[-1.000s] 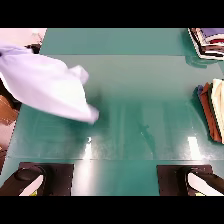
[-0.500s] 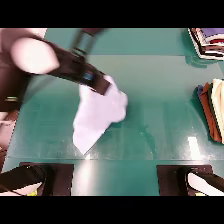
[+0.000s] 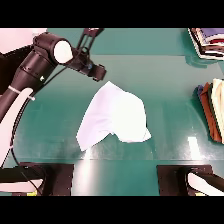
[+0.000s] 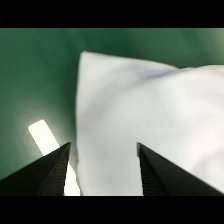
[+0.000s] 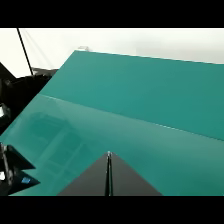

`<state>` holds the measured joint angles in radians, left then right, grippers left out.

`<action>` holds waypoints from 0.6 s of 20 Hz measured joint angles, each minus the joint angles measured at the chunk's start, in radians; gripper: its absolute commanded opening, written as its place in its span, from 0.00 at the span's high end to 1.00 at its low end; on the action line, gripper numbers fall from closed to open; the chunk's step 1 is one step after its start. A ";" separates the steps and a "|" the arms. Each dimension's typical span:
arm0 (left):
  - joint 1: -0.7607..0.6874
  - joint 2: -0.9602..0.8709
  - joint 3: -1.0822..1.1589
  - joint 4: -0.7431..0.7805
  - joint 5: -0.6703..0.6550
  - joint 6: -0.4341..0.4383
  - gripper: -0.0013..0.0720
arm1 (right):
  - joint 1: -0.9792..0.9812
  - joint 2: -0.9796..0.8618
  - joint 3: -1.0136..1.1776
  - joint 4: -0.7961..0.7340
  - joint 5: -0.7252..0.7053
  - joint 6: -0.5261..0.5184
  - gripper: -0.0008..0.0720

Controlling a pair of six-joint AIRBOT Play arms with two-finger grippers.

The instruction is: Fold the shirts.

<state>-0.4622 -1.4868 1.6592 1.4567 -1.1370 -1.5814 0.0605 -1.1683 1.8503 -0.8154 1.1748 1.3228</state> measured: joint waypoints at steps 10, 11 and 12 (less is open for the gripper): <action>0.107 -0.272 -0.059 -0.315 0.040 0.065 0.30 | 0.000 -0.048 -0.002 -0.004 0.130 0.010 0.97; 0.106 -0.290 -0.060 -0.324 0.046 0.068 0.30 | 0.000 -0.060 -0.003 -0.012 0.157 0.018 0.97; 0.103 -0.300 -0.061 -0.332 0.054 0.069 0.31 | 0.001 -0.071 -0.012 -0.024 0.183 0.029 0.97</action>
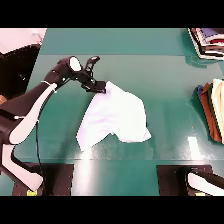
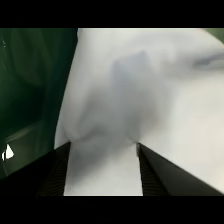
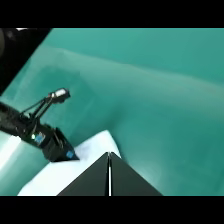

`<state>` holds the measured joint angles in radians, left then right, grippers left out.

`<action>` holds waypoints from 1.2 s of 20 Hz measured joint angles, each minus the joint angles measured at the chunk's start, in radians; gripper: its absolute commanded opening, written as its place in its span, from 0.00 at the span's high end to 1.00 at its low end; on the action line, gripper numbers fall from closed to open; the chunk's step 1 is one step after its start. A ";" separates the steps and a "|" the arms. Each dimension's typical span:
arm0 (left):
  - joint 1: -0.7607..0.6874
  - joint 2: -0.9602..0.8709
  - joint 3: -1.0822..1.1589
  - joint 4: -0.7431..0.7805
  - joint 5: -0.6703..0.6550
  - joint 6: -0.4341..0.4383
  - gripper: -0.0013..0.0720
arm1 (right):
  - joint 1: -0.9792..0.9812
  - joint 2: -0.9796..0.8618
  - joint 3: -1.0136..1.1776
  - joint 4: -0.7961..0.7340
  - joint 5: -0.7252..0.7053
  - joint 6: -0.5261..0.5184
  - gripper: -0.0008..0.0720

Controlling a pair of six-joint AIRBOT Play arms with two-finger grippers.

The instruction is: Fold the shirts.

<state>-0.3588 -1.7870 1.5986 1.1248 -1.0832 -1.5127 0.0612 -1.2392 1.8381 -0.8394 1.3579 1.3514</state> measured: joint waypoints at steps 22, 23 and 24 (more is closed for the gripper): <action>0.059 -0.047 0.106 0.035 -0.050 0.026 0.30 | 0.020 0.112 -0.888 -0.053 -0.135 0.038 0.68; 0.055 -0.059 0.109 0.012 -0.046 0.035 0.30 | 0.020 0.112 -0.895 -0.046 -0.140 0.038 0.68; 0.051 -0.071 0.111 -0.010 -0.043 0.045 0.30 | 0.020 0.112 -0.900 -0.039 -0.146 0.038 0.68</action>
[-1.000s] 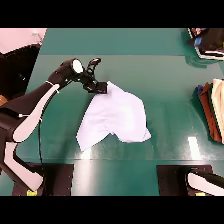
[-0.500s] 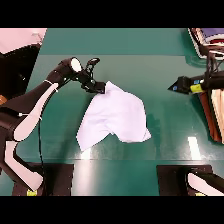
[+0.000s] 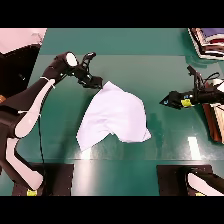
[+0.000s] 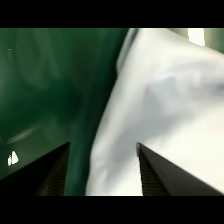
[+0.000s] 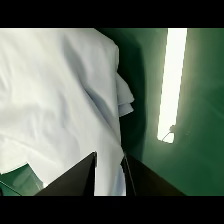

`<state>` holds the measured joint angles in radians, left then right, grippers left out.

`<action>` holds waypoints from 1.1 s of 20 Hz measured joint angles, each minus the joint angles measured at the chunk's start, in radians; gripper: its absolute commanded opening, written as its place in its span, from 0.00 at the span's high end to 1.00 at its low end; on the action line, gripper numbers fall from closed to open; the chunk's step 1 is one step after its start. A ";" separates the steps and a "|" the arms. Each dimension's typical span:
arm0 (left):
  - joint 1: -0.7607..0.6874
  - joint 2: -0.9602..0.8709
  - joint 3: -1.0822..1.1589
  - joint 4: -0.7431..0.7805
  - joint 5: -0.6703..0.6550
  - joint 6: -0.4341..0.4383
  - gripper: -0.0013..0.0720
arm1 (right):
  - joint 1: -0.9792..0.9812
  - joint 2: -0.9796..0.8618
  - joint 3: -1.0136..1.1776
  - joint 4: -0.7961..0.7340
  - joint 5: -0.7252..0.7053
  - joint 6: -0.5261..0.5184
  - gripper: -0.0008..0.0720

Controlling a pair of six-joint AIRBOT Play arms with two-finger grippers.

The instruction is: Fold the shirts.

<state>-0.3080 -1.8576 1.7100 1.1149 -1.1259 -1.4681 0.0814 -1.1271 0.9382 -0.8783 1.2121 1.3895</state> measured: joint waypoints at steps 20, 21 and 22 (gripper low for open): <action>0.003 -0.056 0.125 -0.068 -0.008 0.045 0.95 | 0.164 0.001 -0.396 0.108 -0.112 -0.003 0.44; 0.003 -0.056 0.130 -0.068 -0.013 0.045 0.95 | 0.195 0.001 -0.407 0.122 -0.137 -0.003 0.51; 0.003 -0.056 0.134 -0.068 -0.019 0.044 0.95 | 0.220 0.000 -0.414 0.133 -0.161 -0.003 0.64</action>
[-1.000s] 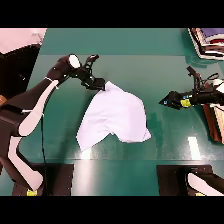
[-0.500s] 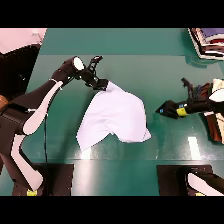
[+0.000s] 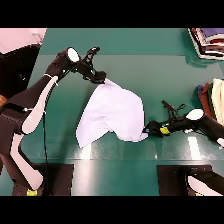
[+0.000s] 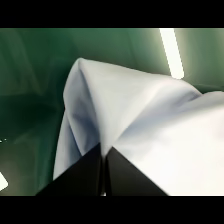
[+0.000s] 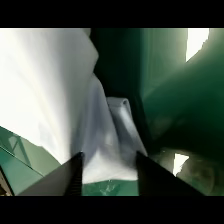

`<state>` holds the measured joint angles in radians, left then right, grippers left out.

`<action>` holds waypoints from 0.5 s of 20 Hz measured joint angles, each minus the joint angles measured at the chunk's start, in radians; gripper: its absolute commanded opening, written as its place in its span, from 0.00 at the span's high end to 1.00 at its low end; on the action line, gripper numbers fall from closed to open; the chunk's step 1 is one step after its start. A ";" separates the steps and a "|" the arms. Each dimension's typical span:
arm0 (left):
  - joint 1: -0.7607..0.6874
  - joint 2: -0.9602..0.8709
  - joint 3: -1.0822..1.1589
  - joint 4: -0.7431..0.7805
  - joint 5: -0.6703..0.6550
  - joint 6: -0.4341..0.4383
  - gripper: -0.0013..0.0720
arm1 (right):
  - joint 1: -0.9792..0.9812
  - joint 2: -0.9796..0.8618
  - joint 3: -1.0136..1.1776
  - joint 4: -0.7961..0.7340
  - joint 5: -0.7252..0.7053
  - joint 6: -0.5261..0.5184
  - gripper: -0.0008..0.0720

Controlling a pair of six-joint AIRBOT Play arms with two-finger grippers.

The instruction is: Fold the shirts.

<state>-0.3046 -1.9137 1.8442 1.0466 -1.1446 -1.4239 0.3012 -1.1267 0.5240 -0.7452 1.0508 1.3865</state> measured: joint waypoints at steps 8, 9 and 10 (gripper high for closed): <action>0.010 0.132 0.010 0.028 -0.008 0.000 0.95 | 0.053 0.088 0.034 0.017 -0.139 0.000 0.97; 0.017 0.186 0.010 0.033 0.000 0.000 0.95 | 0.034 0.129 0.077 0.001 -0.138 0.000 0.97; 0.025 0.241 0.011 0.037 0.008 0.000 0.95 | 0.013 0.168 0.131 -0.019 -0.119 0.000 0.97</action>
<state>-0.2798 -1.6722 1.8549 1.0832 -1.1370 -1.4235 0.3138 -0.9585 0.6548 -0.7647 0.9321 1.3869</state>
